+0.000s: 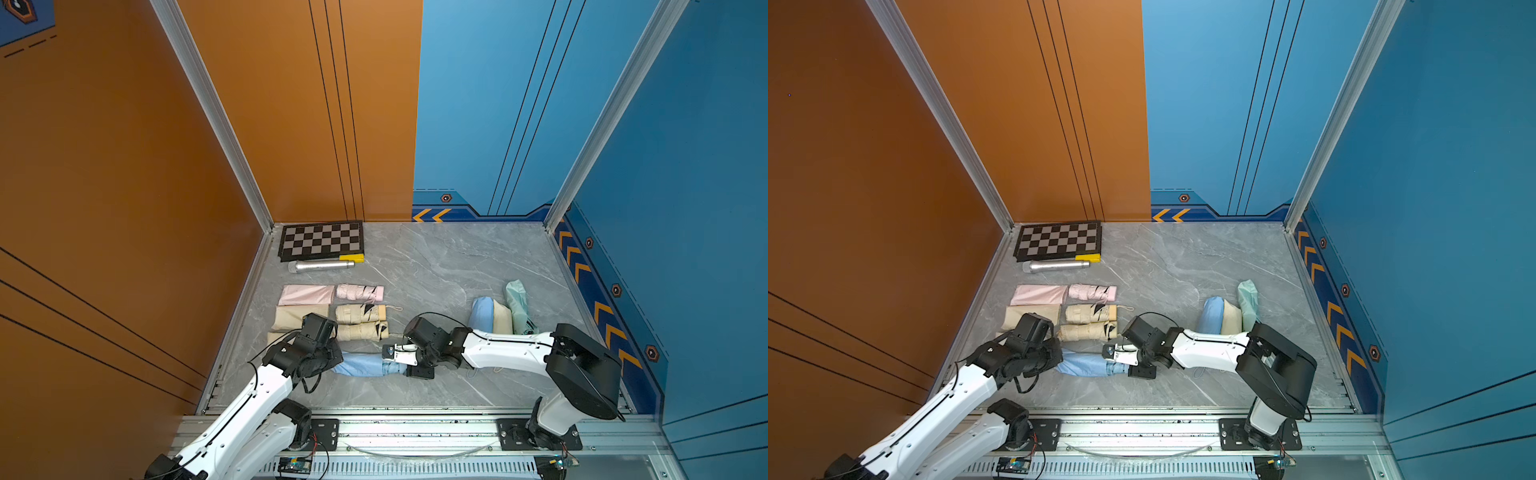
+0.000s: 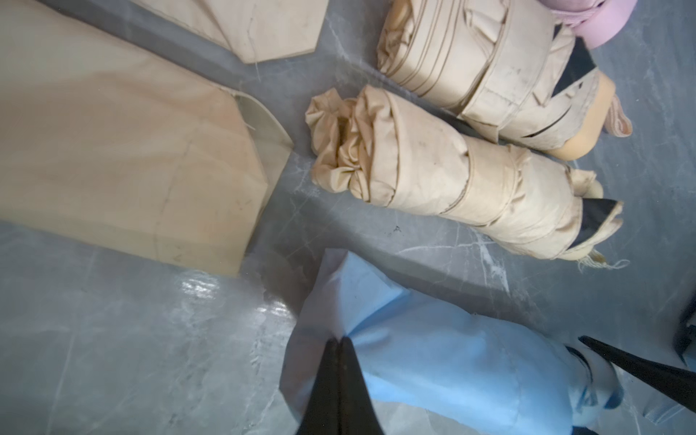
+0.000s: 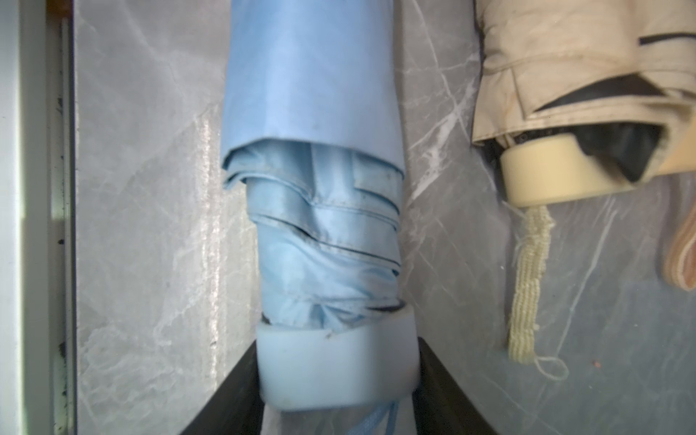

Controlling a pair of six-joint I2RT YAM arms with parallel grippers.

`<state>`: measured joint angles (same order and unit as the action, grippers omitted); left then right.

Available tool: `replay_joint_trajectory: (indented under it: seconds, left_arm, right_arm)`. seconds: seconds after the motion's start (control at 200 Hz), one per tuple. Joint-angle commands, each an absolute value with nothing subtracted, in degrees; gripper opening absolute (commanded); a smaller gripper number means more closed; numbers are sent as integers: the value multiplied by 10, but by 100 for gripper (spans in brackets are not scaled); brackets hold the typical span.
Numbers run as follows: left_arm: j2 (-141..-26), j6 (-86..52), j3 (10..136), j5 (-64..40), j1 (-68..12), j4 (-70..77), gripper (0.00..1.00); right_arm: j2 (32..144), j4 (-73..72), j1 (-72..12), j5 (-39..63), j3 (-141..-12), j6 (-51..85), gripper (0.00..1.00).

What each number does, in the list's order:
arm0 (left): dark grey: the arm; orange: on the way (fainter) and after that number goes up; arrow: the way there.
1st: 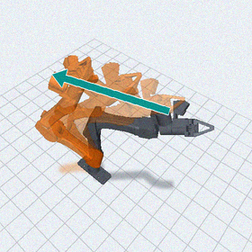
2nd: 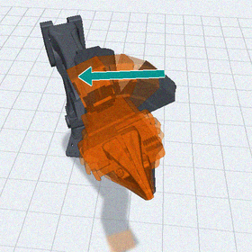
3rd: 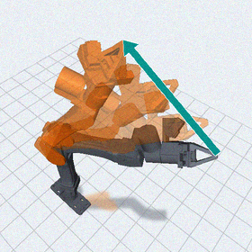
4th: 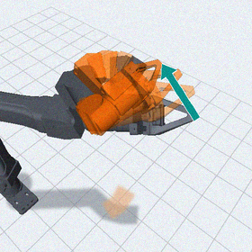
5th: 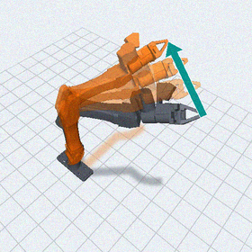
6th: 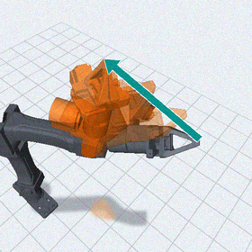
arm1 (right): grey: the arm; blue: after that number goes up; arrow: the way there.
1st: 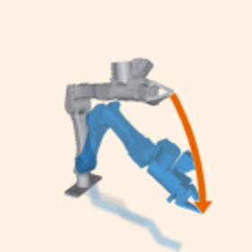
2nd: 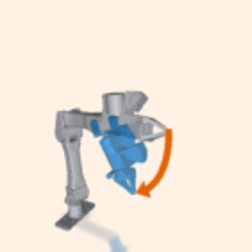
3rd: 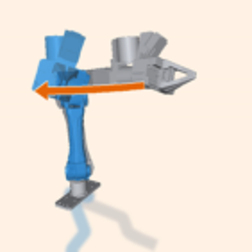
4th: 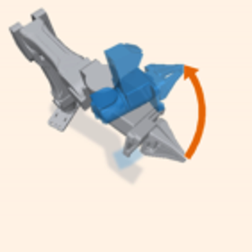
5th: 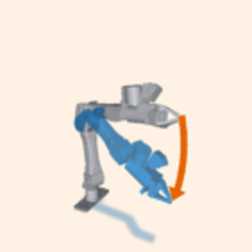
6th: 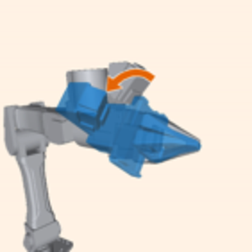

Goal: Take umbrellas out of sleeves
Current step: Take out the umbrella from the umbrella sleeve.

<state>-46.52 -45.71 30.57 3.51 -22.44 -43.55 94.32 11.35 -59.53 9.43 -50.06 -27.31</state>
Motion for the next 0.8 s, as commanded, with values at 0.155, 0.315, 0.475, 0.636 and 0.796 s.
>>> replay_joint_trajectory:
  seconds: [0.155,0.315,0.475,0.636,0.796]
  left_arm:
    - [-441,-485,316,101,-216,-483,0]
    - [-430,-499,314,122,-215,-497,0]
    - [-418,-516,314,151,-213,-513,0]
    - [-403,-525,311,171,-206,-519,0]
    - [-392,-529,313,190,-196,-532,0]
  right_arm:
    - [984,84,-614,107,-521,-252,30]
    - [1011,60,-631,103,-533,-235,29]
    - [1029,39,-644,100,-543,-224,30]
    - [1044,39,-652,99,-559,-221,29]
    - [1048,40,-656,96,-564,-221,29]
